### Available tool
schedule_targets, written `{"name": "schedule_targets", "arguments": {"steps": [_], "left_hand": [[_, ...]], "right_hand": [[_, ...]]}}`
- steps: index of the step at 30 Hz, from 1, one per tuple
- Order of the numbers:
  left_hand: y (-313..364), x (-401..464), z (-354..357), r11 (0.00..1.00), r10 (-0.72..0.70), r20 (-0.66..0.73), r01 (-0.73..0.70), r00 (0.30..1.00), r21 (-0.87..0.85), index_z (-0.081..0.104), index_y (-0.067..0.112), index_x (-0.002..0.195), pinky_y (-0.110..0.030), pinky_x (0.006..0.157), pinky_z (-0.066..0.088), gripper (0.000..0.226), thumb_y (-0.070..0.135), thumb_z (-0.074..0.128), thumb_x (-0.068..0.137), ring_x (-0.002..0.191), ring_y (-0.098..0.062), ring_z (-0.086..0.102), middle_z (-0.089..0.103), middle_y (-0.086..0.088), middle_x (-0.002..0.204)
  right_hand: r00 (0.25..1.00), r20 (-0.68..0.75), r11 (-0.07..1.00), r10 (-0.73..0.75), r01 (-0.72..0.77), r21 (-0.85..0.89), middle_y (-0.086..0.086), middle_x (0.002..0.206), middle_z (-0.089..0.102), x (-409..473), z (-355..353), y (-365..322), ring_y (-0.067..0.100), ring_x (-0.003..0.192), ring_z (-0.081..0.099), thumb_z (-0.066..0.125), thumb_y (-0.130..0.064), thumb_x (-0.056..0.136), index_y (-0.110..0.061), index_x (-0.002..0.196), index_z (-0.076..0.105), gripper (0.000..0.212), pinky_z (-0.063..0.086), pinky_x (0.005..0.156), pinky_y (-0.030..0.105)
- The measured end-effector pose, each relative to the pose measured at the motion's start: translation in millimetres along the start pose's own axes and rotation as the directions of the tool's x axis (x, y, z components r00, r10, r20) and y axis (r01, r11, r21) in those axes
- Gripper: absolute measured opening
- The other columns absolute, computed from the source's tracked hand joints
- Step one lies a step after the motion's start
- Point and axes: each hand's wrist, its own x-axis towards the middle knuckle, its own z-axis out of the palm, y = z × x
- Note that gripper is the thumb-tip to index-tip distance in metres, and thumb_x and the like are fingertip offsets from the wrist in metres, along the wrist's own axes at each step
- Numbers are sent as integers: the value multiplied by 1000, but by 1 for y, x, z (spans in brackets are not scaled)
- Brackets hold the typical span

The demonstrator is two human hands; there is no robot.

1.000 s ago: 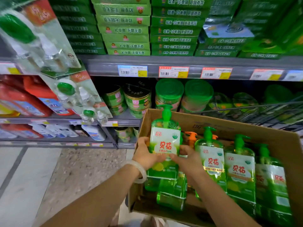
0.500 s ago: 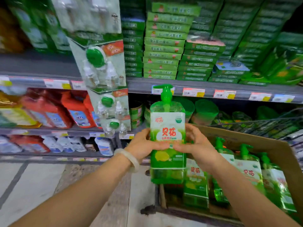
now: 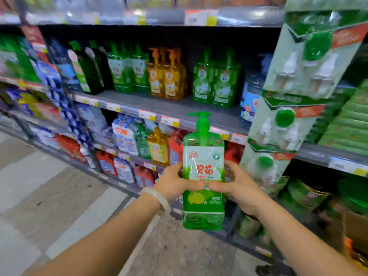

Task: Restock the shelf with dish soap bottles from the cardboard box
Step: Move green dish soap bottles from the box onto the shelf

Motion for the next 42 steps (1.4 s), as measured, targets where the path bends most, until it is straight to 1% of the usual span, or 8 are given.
{"name": "schedule_targets", "arguments": {"steps": [7, 11, 18, 23, 29, 33, 38, 42], "left_hand": [[8, -1, -117, 990, 6, -244, -40, 970, -132, 63, 2, 109, -48, 79, 57, 51, -14, 77, 63, 90, -34, 70, 73, -15, 99], [18, 16, -165, 985, 28, -330, -82, 944, -151, 65, 6, 101, -33, 64, 60, 44, -18, 72, 65, 74, -21, 72, 75, -7, 87], [68, 100, -252, 979, 93, -423, -160, 901, -125, 63, 8, 103, -34, 68, 60, 46, -16, 74, 65, 85, -25, 70, 72, -10, 99], [127, 181, -306, 972, 207, -396, -236, 894, -24, 61, 14, 101, -28, 64, 60, 45, -15, 72, 68, 78, -16, 70, 71, -6, 97], [154, 253, -359, 953, 295, -352, -299, 889, 43, 59, 15, 100, -22, 60, 58, 48, -19, 70, 67, 68, -5, 70, 70, 0, 89], [161, 304, -394, 948, 319, -275, -301, 907, 107, 59, 19, 101, -20, 64, 57, 50, -15, 73, 67, 74, -3, 70, 71, 5, 90], [170, 373, -435, 936, 326, -136, -299, 935, 187, 56, 10, 110, -20, 69, 58, 51, -15, 72, 69, 84, -7, 66, 68, -1, 99], [178, 426, -464, 928, 304, -45, -286, 952, 237, 53, -2, 119, -13, 63, 55, 55, -13, 72, 69, 83, -7, 64, 65, -8, 108]], "right_hand": [[977, 212, 991, -22, 49, -121, 8, 110, 64, 72, 113, -28, 26, 99, 65, 81, 8, 54, -15, 125, 48, 82, 56, 83, 39], [959, 280, 984, -46, 92, -151, 9, 115, 62, 122, 160, -36, 27, 104, 64, 80, 11, 57, -15, 125, 48, 79, 53, 90, 46], [933, 325, 974, -151, 197, -112, -2, 105, 61, 242, 218, -80, 18, 100, 62, 77, 13, 61, -17, 121, 48, 73, 56, 86, 34], [934, 264, 959, -240, 271, -87, 5, 124, 55, 335, 246, -129, 25, 115, 56, 83, 6, 57, -18, 128, 46, 83, 49, 96, 50], [913, 228, 926, -338, 367, -94, 4, 121, 57, 413, 275, -154, 24, 112, 57, 80, 10, 59, -25, 121, 43, 80, 50, 95, 47], [921, 186, 923, -342, 366, -117, -1, 120, 54, 458, 290, -154, 13, 106, 56, 78, 9, 64, -18, 133, 38, 85, 52, 82, 26], [942, 26, 924, -336, 335, -184, 3, 132, 52, 514, 309, -151, 20, 117, 53, 80, 5, 63, -16, 140, 31, 94, 46, 100, 45], [939, -90, 915, -331, 296, -275, -9, 125, 43, 549, 326, -156, 13, 115, 46, 80, -3, 68, -23, 142, 26, 94, 42, 102, 36]]}}
